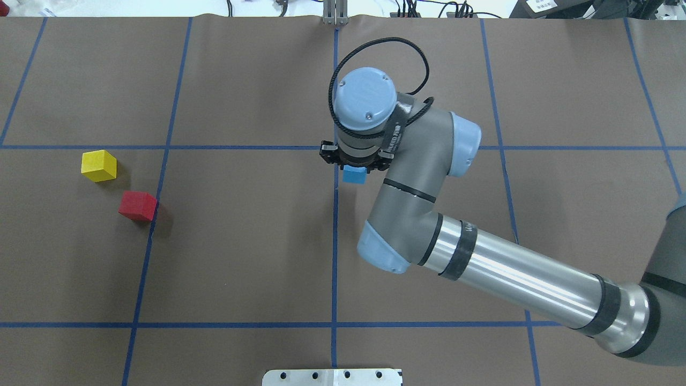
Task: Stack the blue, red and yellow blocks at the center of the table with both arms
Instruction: 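Carry the blue cube with the right gripper to the table center and release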
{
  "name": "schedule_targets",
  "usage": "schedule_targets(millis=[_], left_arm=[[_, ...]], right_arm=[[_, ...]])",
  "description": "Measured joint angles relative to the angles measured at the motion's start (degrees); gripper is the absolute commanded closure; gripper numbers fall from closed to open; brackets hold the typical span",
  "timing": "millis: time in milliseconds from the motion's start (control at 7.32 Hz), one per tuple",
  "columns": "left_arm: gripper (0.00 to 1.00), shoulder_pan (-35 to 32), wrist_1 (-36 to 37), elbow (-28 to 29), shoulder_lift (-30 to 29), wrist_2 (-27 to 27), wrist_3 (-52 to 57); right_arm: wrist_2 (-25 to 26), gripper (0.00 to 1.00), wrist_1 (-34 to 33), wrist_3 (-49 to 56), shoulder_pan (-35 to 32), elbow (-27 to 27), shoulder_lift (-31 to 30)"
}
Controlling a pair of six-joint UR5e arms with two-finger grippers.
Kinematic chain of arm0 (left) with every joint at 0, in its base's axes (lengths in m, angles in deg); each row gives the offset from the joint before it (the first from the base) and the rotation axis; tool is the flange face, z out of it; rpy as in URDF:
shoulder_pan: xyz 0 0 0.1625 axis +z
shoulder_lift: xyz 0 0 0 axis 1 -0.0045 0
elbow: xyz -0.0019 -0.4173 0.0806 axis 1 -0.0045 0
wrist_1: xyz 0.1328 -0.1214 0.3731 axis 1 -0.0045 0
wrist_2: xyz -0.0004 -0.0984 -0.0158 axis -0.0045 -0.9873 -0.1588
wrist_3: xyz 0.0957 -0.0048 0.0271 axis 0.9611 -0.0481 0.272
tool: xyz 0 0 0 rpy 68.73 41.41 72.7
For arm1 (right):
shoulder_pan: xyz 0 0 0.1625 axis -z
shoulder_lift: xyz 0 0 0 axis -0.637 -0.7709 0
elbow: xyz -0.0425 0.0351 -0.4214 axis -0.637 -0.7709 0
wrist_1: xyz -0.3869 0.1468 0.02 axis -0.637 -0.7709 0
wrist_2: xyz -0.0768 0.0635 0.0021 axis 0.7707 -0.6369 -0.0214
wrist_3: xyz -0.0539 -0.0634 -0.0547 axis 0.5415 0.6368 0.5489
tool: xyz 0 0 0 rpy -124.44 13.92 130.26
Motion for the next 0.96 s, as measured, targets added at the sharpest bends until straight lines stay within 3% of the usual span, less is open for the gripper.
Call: schedule_targets(millis=[137, 273, 546, 956], left_arm=[[0.00, 0.0, 0.0, 0.0, 0.0, 0.0, 0.0], [0.00, 0.0, 0.0, 0.0, 0.0, 0.0, -0.1], [0.00, 0.0, 0.0, -0.2, 0.0, 0.0, -0.9], [0.00, 0.0, 0.0, -0.3, -0.1, 0.0, -1.3]], right_arm=[[2.0, 0.63, 0.0, -1.3, 2.2, -1.5, 1.6], [3.9, 0.55, 0.6, -1.7, 4.0, -2.1, 1.7], [6.7, 0.01, 3.8, -1.5, 5.6, -2.3, -0.2], [7.9, 0.00, 5.1, -1.3, 5.6, -0.4, -0.8]])
